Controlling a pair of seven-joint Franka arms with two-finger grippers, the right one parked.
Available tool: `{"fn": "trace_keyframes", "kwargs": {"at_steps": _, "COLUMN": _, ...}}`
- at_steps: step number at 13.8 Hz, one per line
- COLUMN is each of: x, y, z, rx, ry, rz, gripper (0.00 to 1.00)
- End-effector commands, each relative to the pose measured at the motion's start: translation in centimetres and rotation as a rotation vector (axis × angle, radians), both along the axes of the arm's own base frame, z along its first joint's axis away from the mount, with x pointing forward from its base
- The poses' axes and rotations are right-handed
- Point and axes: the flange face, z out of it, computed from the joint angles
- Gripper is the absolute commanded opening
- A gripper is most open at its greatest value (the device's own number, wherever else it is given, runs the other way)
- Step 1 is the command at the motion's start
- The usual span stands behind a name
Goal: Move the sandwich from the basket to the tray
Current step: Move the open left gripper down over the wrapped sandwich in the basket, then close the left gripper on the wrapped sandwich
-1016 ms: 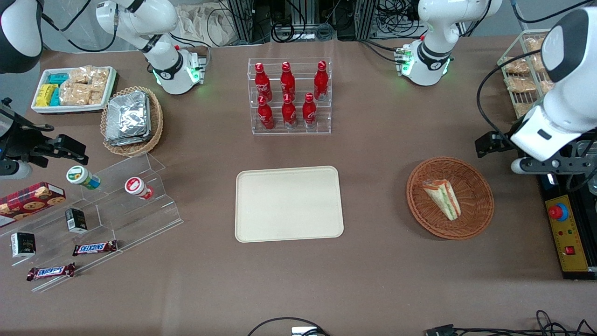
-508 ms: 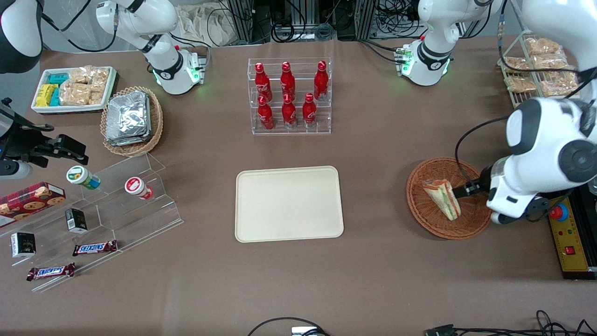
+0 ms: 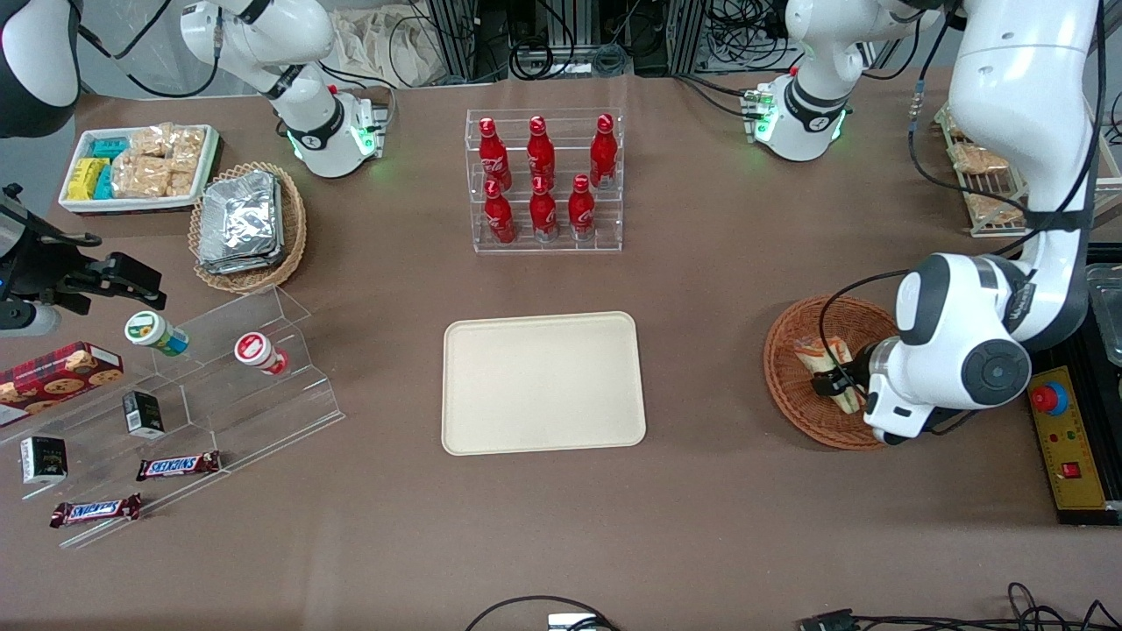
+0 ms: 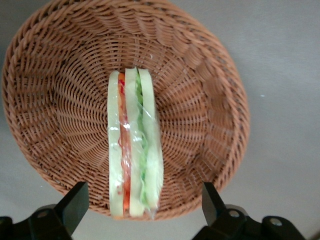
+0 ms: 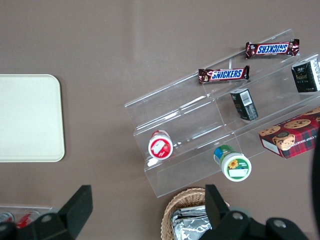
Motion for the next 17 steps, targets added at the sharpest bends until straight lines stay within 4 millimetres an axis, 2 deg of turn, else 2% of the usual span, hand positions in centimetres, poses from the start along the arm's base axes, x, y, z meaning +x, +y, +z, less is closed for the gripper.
{"fn": "trace_keyframes", "kwargs": {"at_steps": 1, "x": 0.3, "y": 0.4, "z": -1.4, "rx": 0.017, "ry": -0.004, "rz": 0.019, "gripper": 1.00}}
{"fn": "trace_keyframes", "kwargs": {"at_steps": 4, "x": 0.3, "y": 0.4, "z": -4.3, "rx": 0.019, "ry": 0.012, "rz": 0.044, "gripper": 1.00}}
{"fn": "trace_keyframes", "kwargs": {"at_steps": 8, "x": -1.0, "y": 0.2, "z": -7.3, "rx": 0.014, "ry": 0.009, "rz": 0.045, "gripper": 1.00}}
{"fn": "trace_keyframes", "kwargs": {"at_steps": 9, "x": -1.2, "y": 0.1, "z": -7.6, "rx": 0.013, "ry": 0.005, "rz": 0.044, "gripper": 0.94}}
{"fn": "trace_keyframes", "kwargs": {"at_steps": 11, "x": -1.2, "y": 0.1, "z": -7.4, "rx": 0.012, "ry": 0.000, "rz": 0.043, "gripper": 0.40}}
{"fn": "trace_keyframes", "kwargs": {"at_steps": 12, "x": -1.2, "y": 0.1, "z": -7.2, "rx": 0.011, "ry": -0.003, "rz": 0.037, "gripper": 0.24}}
{"fn": "trace_keyframes", "kwargs": {"at_steps": 13, "x": -1.2, "y": 0.2, "z": -6.9, "rx": 0.011, "ry": -0.004, "rz": 0.023, "gripper": 0.20}}
{"fn": "trace_keyframes", "kwargs": {"at_steps": 15, "x": -1.0, "y": 0.2, "z": -4.8, "rx": 0.013, "ry": -0.024, "rz": 0.009, "gripper": 0.04}}
{"fn": "trace_keyframes", "kwargs": {"at_steps": 17, "x": -0.9, "y": 0.2, "z": -2.3, "rx": 0.000, "ry": -0.039, "rz": -0.053, "gripper": 0.00}}
